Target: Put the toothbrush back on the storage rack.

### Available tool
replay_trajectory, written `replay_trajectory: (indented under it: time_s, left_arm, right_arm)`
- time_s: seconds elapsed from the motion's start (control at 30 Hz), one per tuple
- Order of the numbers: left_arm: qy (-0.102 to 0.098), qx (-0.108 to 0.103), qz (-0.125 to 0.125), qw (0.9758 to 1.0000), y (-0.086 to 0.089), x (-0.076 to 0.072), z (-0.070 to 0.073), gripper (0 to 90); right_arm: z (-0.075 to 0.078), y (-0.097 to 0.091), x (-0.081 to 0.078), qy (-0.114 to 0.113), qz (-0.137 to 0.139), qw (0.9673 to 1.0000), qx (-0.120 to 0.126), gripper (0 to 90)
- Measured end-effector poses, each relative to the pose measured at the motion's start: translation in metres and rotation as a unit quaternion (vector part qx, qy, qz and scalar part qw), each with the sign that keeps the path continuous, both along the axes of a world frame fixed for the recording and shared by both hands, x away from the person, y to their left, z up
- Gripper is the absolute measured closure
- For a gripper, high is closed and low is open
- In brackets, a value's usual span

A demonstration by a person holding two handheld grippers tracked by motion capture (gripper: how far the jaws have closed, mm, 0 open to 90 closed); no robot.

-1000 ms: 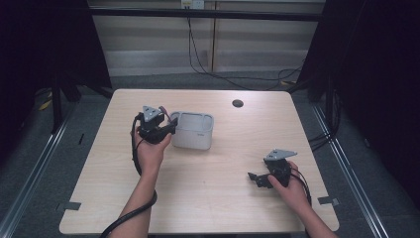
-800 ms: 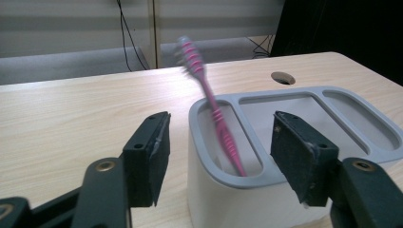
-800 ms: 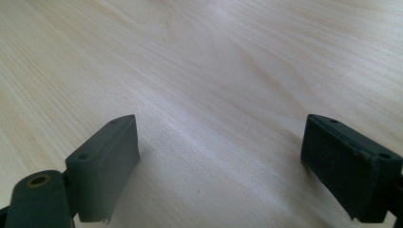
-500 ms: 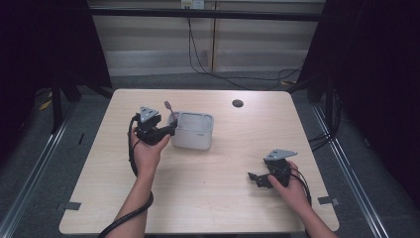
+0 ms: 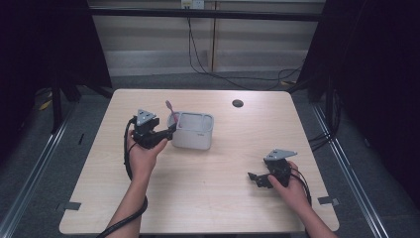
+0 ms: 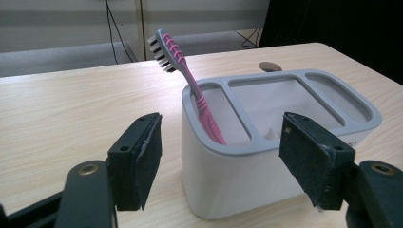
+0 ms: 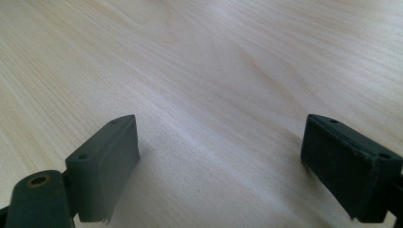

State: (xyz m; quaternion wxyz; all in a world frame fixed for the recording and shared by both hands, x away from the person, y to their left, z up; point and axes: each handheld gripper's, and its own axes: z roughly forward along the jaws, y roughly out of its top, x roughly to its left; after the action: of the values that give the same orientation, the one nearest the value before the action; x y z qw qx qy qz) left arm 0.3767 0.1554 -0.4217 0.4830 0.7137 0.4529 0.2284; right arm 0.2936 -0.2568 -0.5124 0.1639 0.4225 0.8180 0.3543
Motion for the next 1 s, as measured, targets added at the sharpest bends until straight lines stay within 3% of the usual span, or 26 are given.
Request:
replay_trajectory:
  time_s: [0.47,1.0]
  left_arm:
    - [0.006,0.003,-0.010,0.9999,0.006,-0.009,-0.006,30.8]
    - [0.016,0.007,-0.014,0.9998,0.013,-0.017,-0.024,30.7]
  right_arm:
    - [0.000,0.000,0.000,0.000,0.000,1.0000,0.000,11.8]
    - [0.000,0.000,0.000,0.000,0.000,1.0000,0.000,11.8]
